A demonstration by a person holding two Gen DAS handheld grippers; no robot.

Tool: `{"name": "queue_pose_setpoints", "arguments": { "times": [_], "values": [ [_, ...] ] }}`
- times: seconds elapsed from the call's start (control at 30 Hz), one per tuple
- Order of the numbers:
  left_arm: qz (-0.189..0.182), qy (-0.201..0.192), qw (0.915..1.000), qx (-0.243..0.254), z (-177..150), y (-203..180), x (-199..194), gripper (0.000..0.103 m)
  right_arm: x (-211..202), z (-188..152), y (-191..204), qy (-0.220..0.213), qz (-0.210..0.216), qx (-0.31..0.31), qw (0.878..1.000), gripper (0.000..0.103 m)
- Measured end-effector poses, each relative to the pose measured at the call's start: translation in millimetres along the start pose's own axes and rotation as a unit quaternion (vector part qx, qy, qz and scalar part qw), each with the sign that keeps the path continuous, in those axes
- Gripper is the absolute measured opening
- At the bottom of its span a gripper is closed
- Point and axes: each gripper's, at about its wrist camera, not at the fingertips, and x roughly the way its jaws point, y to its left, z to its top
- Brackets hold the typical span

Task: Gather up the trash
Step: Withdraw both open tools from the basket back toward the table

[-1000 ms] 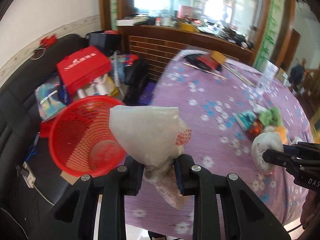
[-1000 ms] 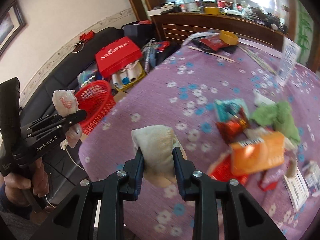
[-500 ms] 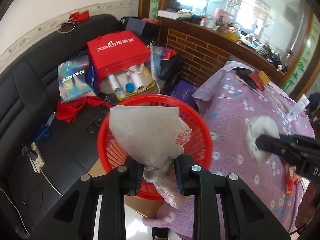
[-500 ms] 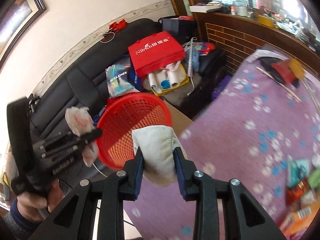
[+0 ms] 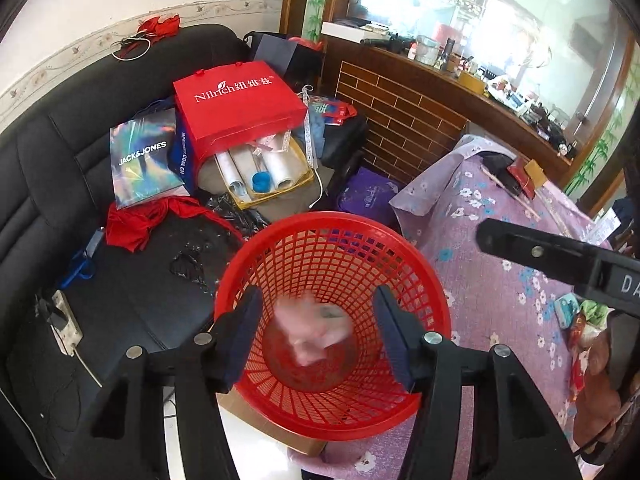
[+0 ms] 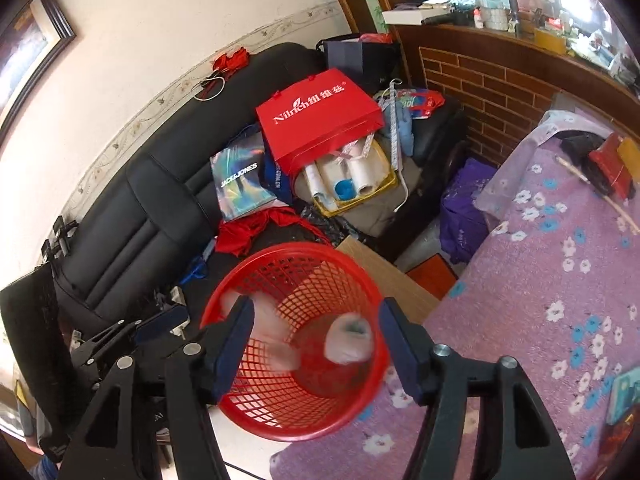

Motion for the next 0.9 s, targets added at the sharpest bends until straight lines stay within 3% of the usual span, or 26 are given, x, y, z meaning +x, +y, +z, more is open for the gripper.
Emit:
{"name": "queue_pose_setpoints", "arguments": {
  "times": [0.3, 0.53, 0.73, 0.9],
  "values": [
    [-0.04, 0.007, 0.9987, 0.03, -17, -33, -5, 0.061, -44, -48, -30, -0.008, -0.02, 0.039, 0.999, 0.069],
    [-0.075, 0.026, 0.9926, 0.091, -39, -95, -3, 0.061, -85, -101, -81, -0.006, -0.057, 0.098, 0.994, 0.069],
    [-0.107, 0.042, 0.9835, 0.14, -60, -156, -5, 0.061, -133, -149, -128, -0.02, -0.088, 0.162, 0.983, 0.069],
    [-0.132, 0.054, 0.9744, 0.174, -81, -208, -8, 0.061, -179, -189, -176, -0.039, -0.118, 0.232, 0.965, 0.069]
  ]
}}
